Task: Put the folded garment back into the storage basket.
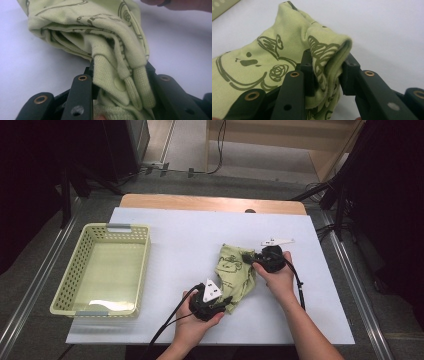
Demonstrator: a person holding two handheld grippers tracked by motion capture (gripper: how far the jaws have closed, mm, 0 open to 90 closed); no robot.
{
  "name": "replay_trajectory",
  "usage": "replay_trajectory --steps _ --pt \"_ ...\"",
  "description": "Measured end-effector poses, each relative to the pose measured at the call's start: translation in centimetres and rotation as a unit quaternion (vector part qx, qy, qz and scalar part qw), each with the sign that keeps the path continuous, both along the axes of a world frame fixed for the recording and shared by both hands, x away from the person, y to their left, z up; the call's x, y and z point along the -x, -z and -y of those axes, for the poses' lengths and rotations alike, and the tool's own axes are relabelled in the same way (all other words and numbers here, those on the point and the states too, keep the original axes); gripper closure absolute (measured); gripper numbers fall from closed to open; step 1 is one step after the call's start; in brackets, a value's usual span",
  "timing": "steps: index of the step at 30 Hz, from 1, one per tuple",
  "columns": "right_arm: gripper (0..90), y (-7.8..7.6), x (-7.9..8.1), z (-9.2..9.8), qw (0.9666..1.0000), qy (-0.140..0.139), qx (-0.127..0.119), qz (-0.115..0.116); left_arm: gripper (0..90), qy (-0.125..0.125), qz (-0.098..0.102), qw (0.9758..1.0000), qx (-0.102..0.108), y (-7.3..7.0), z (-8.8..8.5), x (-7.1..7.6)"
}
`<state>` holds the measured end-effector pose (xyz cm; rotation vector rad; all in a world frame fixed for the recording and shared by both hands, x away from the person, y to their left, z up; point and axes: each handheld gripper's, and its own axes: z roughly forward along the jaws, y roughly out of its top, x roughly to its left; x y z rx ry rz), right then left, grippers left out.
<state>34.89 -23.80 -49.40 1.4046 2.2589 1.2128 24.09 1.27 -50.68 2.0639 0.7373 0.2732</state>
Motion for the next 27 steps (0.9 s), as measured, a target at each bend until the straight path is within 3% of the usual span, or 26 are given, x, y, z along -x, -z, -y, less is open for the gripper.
replay_trajectory --steps 10,27 --pt "67.1 -1.7 0.0 -1.0 0.9997 -0.006 -0.008 0.02 65.2 -0.011 0.02 0.9993 0.028 -2.1 -1.5 0.3" --pt "67.1 -4.9 -0.7 -4.0 0.9984 -0.026 -0.015 0.049 65.3 -0.036 0.047 0.9971 0.049 -4.9 -4.3 0.6"
